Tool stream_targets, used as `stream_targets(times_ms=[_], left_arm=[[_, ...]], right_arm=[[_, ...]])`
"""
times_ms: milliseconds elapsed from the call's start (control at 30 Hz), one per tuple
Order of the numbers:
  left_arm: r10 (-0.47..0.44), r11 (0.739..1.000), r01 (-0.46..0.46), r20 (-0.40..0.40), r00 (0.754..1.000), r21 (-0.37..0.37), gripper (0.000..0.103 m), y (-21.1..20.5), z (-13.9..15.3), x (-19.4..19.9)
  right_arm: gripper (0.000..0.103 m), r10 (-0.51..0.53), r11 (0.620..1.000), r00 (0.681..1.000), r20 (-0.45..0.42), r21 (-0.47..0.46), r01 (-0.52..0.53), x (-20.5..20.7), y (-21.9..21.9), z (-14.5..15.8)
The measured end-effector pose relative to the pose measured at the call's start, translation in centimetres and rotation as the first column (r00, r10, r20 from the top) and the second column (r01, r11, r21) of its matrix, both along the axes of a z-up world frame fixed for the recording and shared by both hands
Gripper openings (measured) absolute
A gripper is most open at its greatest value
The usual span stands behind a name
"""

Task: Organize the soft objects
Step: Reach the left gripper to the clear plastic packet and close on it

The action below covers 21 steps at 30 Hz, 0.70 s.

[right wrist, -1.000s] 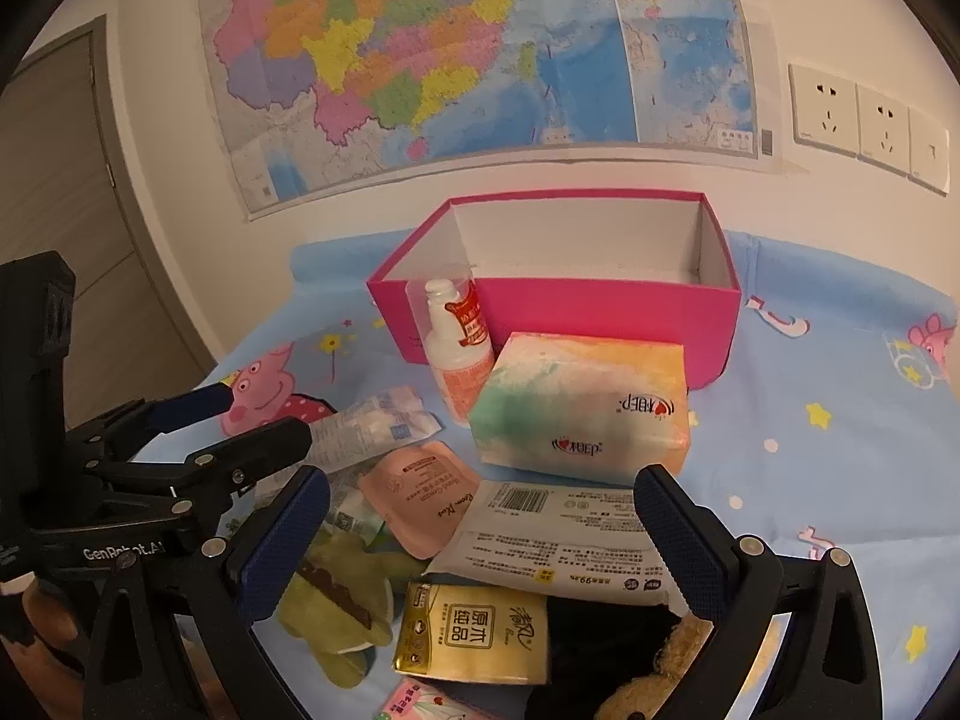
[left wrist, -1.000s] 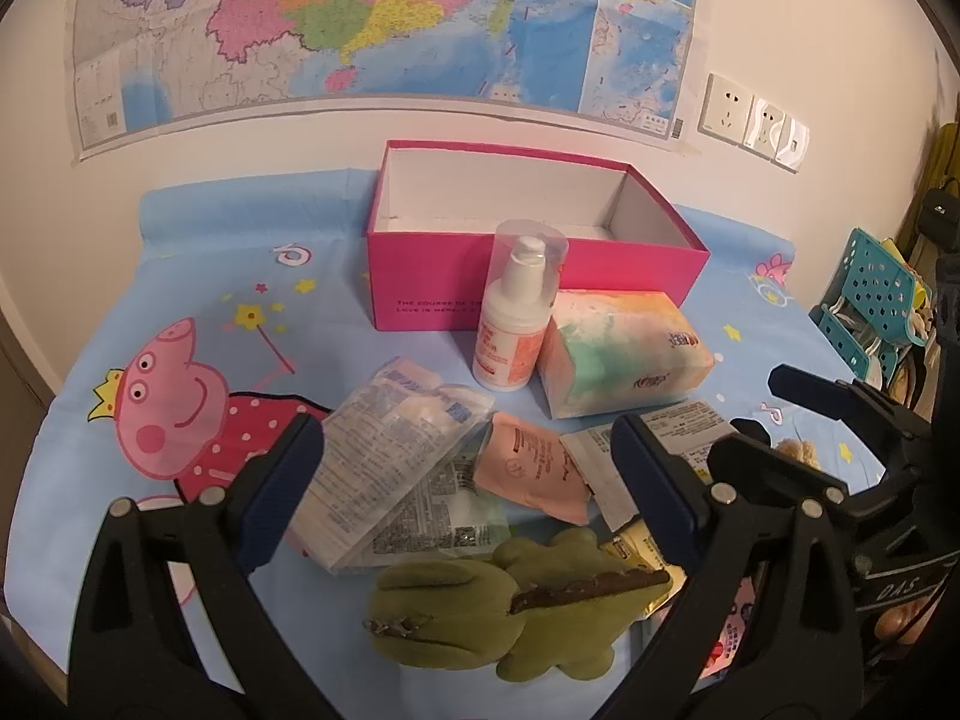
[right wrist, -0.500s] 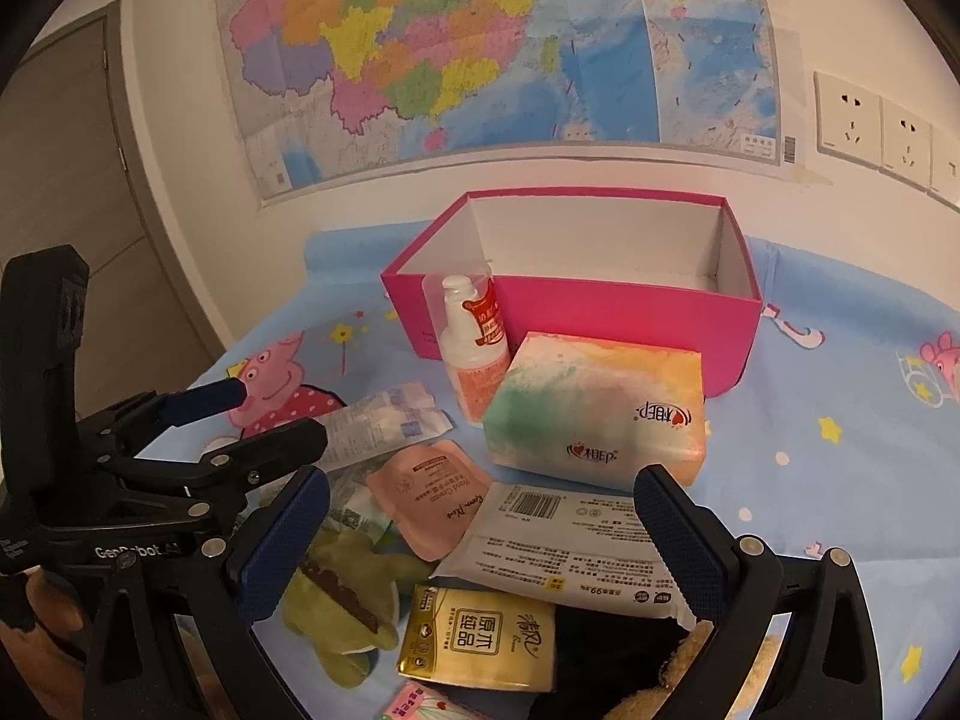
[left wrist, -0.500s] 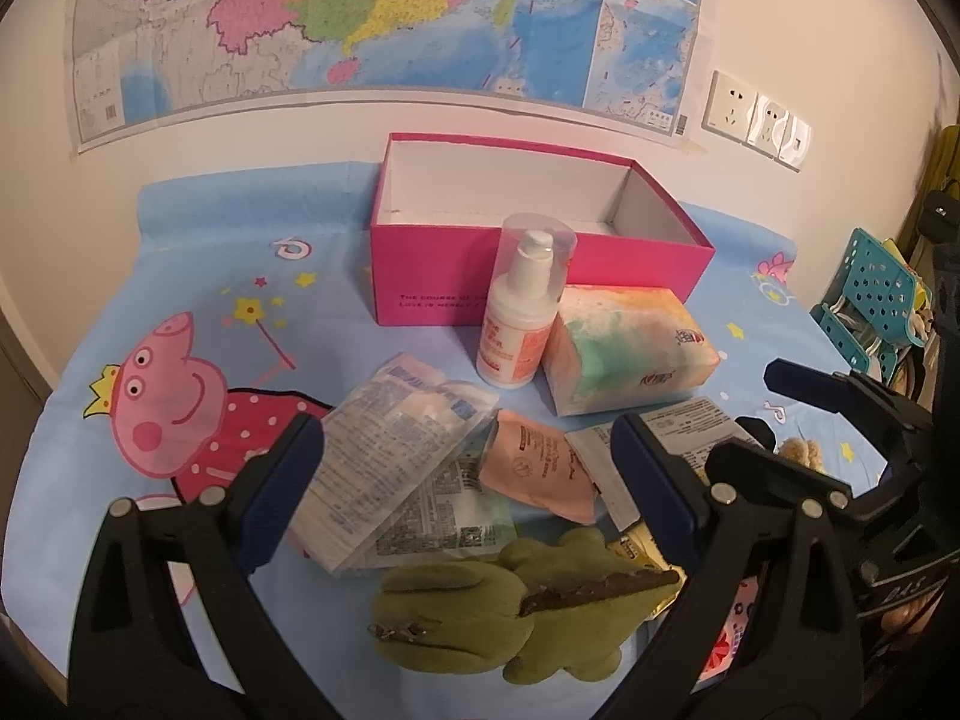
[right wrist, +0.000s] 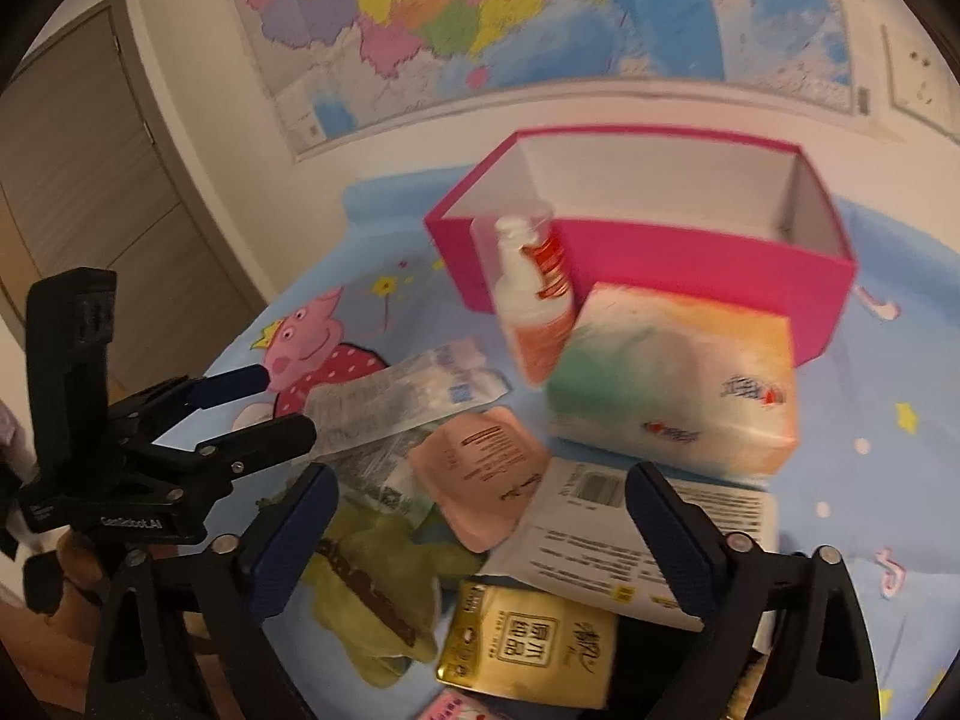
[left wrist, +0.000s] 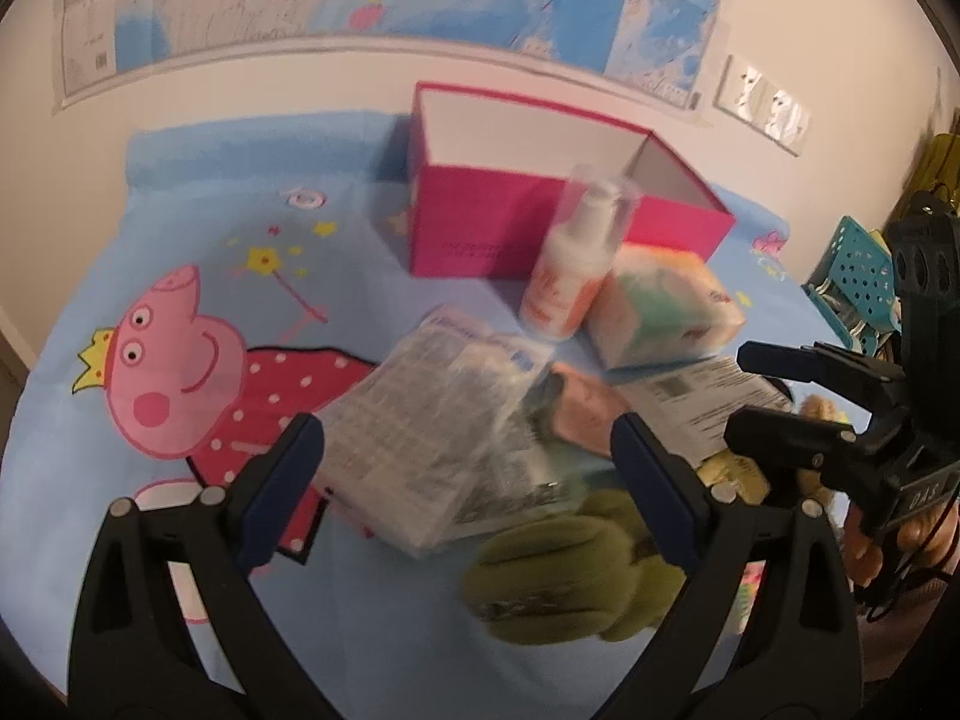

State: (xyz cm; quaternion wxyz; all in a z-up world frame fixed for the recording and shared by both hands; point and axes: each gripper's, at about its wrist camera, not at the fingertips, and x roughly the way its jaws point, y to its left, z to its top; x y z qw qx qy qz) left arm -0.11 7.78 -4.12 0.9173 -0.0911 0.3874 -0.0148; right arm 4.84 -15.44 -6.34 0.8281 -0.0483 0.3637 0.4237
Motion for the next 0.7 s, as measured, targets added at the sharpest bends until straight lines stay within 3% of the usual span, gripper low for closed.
stream_targets(times_ms=[167,267,433,533,700], left_arm=[[-0.014,0.999,0.012,-0.046,0.999,-0.049,0.097,1.0,-1.2,0.5],[-0.007,0.999,0.004,-0.088,0.996,-0.036,0.097,1.0,-2.3,0.8],[-0.017,0.996,0.006,-0.125,0.992,-0.091,0.096,1.8,-3.5,0.9],[-0.026,0.993,0.01,-0.137,0.99,-0.116,0.085,2.0,-3.9,1.1],[-0.01,0.988,-0.018,-0.185,0.983,-0.153,0.076,3.0,-4.8,1.6]], right_arm=[[0.078,0.057,0.998,0.997,-0.058,-0.023,-0.059,0.9,1.9,-0.8],[0.077,0.079,0.996,0.994,-0.073,-0.03,-0.081,1.6,2.9,-0.7],[0.077,0.109,0.992,0.992,-0.068,-0.054,-0.113,2.6,5.0,-0.4],[0.077,0.109,0.991,0.99,-0.093,-0.073,-0.116,3.8,6.5,-0.8],[0.076,0.107,0.988,0.984,-0.14,-0.099,-0.121,5.4,8.5,-1.9]])
